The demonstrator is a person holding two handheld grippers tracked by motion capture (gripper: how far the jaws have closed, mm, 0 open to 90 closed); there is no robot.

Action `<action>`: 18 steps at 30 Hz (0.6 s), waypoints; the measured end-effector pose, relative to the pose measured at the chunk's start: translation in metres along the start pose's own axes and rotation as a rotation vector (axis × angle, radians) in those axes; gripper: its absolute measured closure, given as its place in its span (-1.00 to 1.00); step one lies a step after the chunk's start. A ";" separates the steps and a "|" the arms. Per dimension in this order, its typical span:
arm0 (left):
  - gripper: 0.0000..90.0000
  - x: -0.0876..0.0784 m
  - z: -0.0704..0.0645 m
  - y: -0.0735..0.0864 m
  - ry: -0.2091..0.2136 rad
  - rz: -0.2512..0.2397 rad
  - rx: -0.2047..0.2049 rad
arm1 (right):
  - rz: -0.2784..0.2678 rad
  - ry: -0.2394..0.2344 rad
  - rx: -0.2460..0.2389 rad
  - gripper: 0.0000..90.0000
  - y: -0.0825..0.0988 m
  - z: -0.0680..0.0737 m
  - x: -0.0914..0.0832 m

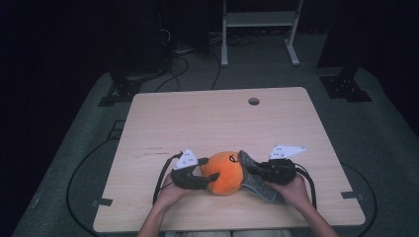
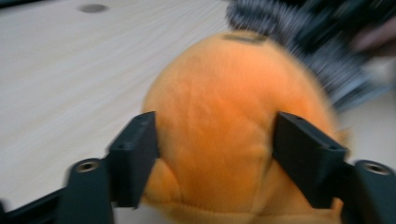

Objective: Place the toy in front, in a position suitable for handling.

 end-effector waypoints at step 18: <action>-0.19 0.009 -0.009 0.000 -0.036 0.036 0.120 | -0.076 -0.040 0.050 0.76 -0.003 -0.007 -0.012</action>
Point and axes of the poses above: each handheld gripper's, and its own axes: x roughly forward along the jaws, y roughly out of its underside, z roughly to its left, the point moved 1 cm from there along x, roughly forward along the jaws, and after that the axes turned 8 degrees about -z, right-handed, at the moved point
